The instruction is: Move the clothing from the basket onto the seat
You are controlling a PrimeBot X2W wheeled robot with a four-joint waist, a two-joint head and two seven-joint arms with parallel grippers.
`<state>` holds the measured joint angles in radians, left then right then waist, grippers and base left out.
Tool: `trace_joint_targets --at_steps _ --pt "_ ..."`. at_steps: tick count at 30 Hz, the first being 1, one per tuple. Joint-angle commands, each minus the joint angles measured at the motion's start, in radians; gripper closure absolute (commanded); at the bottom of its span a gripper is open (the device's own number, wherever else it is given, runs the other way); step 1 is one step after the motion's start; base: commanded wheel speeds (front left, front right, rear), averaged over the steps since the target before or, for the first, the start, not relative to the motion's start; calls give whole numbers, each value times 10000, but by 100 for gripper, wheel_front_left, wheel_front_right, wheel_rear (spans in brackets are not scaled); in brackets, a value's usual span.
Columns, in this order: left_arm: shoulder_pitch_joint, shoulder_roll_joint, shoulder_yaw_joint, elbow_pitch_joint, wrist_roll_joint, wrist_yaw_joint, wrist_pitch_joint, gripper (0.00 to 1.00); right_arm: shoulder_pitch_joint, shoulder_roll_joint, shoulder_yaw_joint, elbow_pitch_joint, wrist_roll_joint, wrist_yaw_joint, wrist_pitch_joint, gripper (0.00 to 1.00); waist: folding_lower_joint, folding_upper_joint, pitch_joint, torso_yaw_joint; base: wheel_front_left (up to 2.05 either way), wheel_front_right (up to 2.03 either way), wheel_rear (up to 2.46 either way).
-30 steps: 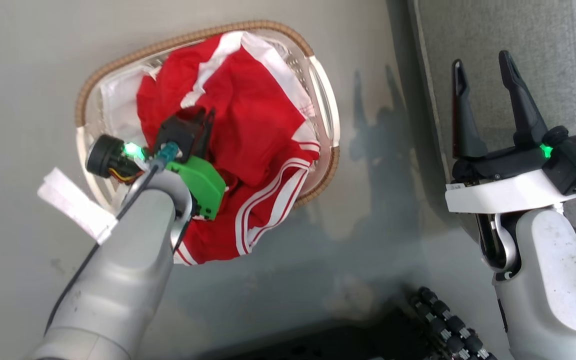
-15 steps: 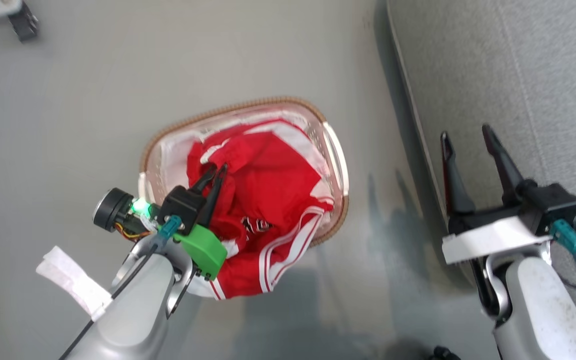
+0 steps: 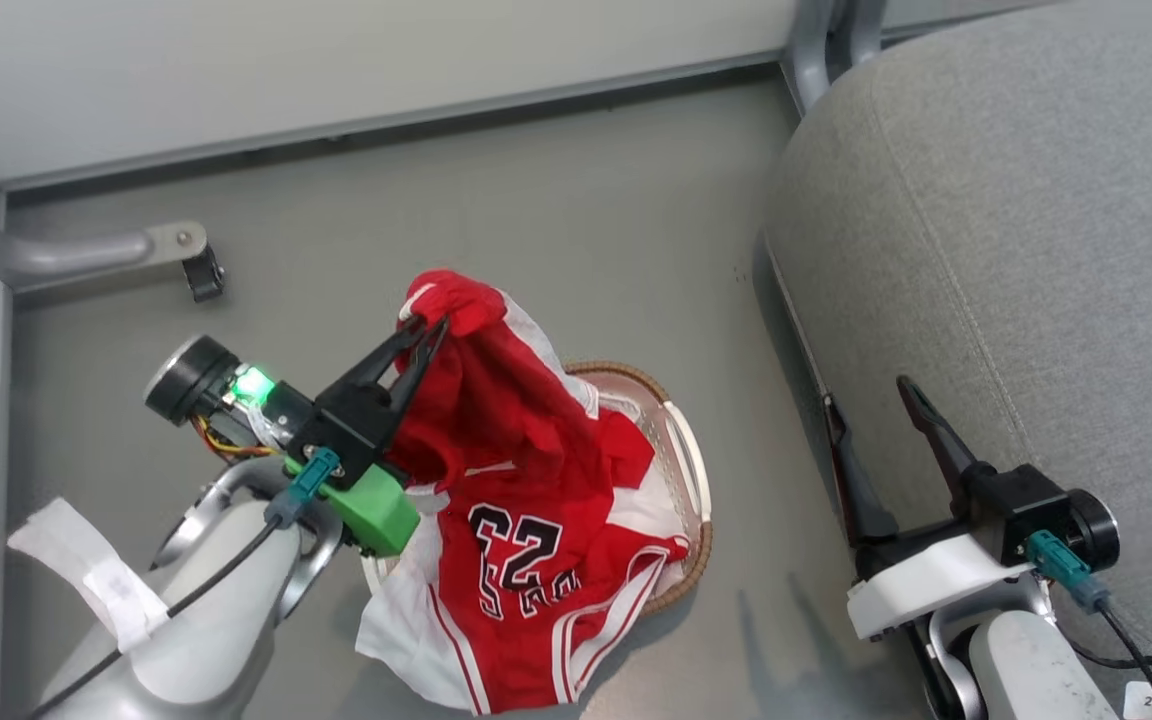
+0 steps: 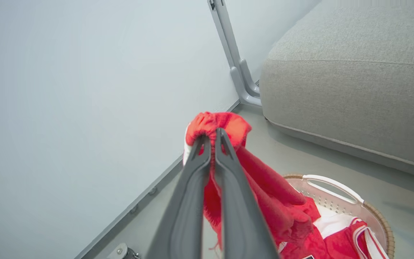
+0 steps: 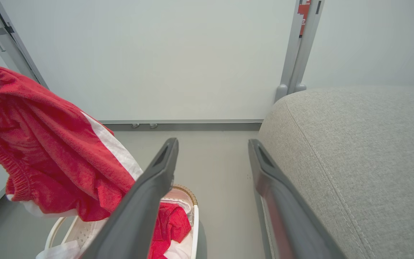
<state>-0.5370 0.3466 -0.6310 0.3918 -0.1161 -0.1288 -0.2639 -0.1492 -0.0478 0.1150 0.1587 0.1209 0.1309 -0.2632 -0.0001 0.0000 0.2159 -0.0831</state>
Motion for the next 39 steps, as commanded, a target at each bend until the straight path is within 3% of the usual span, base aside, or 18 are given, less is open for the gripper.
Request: trace_joint_targets --at_steps 1,9,17,27,39 --pt "-301 205 -137 -114 -69 -22 13 100 199 -47 112 45 -103 -3 -25 0 1 0 -1211 206 0 0 0" --pt "-1743 932 -764 -814 -602 -28 388 100 -222 -41 1130 195 -274 -3 -23 0 1 0 -1621 236 0 0 0" --pt "-2722 1216 -1167 -1468 -1173 -28 761 100 -1197 -48 2362 539 -120 -3 -23 0 1 0 -1851 261 0 0 0" --pt "-3226 851 -1610 -1766 -1632 -12 1106 100 -2778 -44 3683 1415 183 -3 -23 0 1 0 -2057 397 0 0 0" --pt "-3420 228 -2111 -2214 -2012 -9 1749 100 -3579 -47 4183 2433 371 -3 -23 0 1 0 -2190 741 0 0 0"
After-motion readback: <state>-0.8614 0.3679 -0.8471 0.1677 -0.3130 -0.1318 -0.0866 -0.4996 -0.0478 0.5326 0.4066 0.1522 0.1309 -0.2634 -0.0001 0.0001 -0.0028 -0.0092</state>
